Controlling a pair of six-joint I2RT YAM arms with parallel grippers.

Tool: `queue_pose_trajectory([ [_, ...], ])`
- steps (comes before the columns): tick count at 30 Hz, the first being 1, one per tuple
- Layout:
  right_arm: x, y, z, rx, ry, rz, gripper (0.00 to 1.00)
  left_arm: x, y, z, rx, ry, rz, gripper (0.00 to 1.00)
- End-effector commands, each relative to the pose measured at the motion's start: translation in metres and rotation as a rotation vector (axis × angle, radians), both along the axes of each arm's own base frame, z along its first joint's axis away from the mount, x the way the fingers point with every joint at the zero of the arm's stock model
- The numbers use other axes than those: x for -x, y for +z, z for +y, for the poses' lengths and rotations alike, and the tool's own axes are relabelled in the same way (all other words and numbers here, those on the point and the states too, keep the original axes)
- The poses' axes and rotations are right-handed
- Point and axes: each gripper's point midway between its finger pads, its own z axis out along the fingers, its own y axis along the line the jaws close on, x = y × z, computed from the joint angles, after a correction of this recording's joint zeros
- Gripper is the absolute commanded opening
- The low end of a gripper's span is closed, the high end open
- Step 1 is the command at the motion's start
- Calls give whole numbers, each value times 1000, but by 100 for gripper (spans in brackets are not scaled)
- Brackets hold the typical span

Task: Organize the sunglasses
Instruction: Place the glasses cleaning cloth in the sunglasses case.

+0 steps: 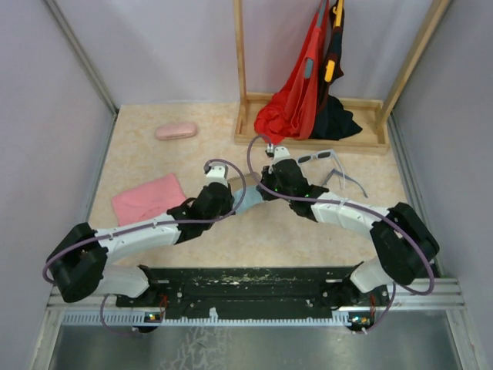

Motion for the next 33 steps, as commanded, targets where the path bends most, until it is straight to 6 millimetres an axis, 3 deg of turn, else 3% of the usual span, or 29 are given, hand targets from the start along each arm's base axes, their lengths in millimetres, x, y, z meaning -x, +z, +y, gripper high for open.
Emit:
queue_pose_trajectory([
  [1,-30,29,18,-58,53,-84,0,-32,18,-2,17,49,-72,1],
  [7,-51,24,19,-85,63,-75,0,-56,19,4,13,74,-90,1],
  [13,-67,15,21,-104,79,-56,0,-71,8,8,1,75,-80,1],
  [16,-73,-4,21,-89,86,-20,0,-75,3,10,-11,84,-83,1],
  [26,-78,-23,25,-91,102,12,0,-78,-20,13,-32,88,-52,1],
  [33,-87,-22,26,-101,73,-18,0,-77,-31,16,-32,95,-42,1],
])
